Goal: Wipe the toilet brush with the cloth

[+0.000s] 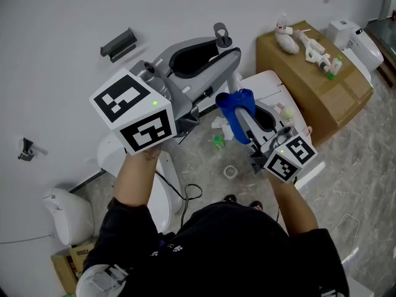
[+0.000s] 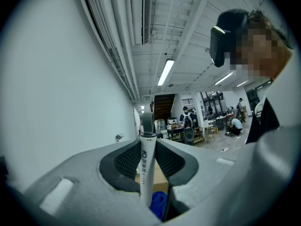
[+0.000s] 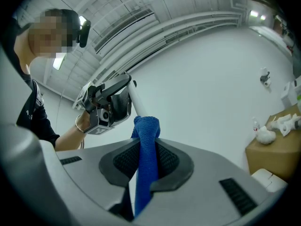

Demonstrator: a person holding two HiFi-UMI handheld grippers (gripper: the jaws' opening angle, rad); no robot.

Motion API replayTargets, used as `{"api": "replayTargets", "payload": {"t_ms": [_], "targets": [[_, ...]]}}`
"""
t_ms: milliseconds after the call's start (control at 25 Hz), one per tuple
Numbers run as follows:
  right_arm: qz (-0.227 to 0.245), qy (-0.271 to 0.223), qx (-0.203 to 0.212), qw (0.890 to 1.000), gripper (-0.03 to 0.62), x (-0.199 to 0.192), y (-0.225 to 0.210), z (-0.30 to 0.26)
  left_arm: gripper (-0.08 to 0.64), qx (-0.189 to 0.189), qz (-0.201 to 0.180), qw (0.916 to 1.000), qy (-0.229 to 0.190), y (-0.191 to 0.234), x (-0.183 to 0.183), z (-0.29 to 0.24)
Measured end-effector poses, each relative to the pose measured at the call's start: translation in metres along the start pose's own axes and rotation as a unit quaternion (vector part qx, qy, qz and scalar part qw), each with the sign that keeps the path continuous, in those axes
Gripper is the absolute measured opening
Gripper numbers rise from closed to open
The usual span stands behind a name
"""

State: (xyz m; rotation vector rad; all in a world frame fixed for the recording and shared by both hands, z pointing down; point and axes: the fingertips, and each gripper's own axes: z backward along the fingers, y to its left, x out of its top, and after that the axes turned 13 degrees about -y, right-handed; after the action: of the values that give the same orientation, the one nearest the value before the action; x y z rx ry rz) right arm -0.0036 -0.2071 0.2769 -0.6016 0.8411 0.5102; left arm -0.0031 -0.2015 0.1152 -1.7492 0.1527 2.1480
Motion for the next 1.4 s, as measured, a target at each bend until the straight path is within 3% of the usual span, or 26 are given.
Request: {"api": "replayTargets", "payload": {"t_ms": [1400], "targets": [[-0.01, 0.049, -0.042, 0.998, 0.064, -0.044, -0.027, 0.023, 0.101, 0.001, -0.007, 1.0, 0.004, -0.006, 0.01, -0.001]]}}
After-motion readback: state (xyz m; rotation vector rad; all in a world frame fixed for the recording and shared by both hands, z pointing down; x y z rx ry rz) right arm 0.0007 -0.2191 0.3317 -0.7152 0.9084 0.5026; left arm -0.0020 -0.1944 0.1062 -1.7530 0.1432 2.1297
